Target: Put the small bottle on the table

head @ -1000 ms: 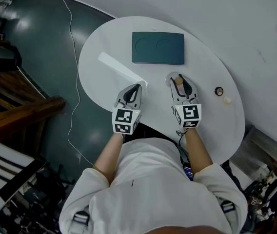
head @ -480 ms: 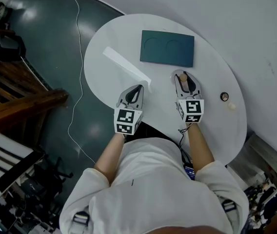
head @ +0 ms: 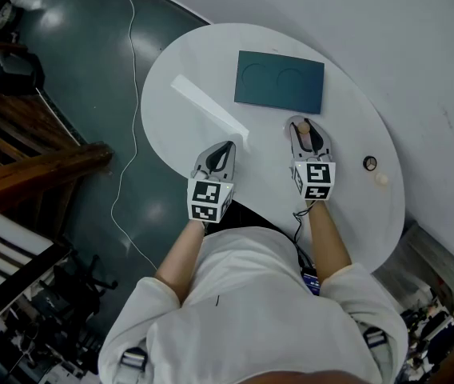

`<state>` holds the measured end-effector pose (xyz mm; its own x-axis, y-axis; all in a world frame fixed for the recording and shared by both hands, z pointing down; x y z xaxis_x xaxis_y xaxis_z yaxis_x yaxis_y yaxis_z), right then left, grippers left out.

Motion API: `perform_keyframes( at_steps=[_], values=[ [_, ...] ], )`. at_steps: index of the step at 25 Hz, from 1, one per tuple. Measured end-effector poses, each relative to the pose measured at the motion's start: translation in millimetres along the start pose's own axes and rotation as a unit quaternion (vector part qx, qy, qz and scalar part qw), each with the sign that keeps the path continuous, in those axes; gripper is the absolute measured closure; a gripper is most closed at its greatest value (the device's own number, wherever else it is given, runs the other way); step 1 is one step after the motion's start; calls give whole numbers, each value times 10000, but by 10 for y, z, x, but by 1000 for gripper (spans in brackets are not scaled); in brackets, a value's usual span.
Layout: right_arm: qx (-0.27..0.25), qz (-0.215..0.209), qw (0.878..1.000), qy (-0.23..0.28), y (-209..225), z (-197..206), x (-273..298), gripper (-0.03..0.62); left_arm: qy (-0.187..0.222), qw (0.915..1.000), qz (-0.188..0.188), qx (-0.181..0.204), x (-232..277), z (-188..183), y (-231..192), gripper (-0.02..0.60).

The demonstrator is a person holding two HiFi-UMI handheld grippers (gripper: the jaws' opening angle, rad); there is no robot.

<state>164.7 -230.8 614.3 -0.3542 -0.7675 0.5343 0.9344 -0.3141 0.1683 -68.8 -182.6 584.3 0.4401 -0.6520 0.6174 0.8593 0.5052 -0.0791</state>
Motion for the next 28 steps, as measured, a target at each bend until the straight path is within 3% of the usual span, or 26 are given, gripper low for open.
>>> perform_keyframes(
  at_steps=[14, 28],
  values=[
    [-27, 63, 9999, -134, 0, 115, 64, 456, -30, 10000, -10, 13, -25, 63, 25, 563],
    [-109, 274, 9994, -175, -86, 202, 47, 454, 32, 9995, 299, 104, -117, 31, 132, 563]
  ],
)
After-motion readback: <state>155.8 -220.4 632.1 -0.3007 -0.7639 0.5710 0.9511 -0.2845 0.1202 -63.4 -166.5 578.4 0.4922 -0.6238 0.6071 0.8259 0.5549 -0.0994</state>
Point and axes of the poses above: the fingertips, and each gripper's own axes: x forward along the fingers, y to its right, z out of its underside, the point moved 8 cm from there along -x, backward along the fingers, and after that the axes turned 7 degrees about x, right-handed, at the moved point
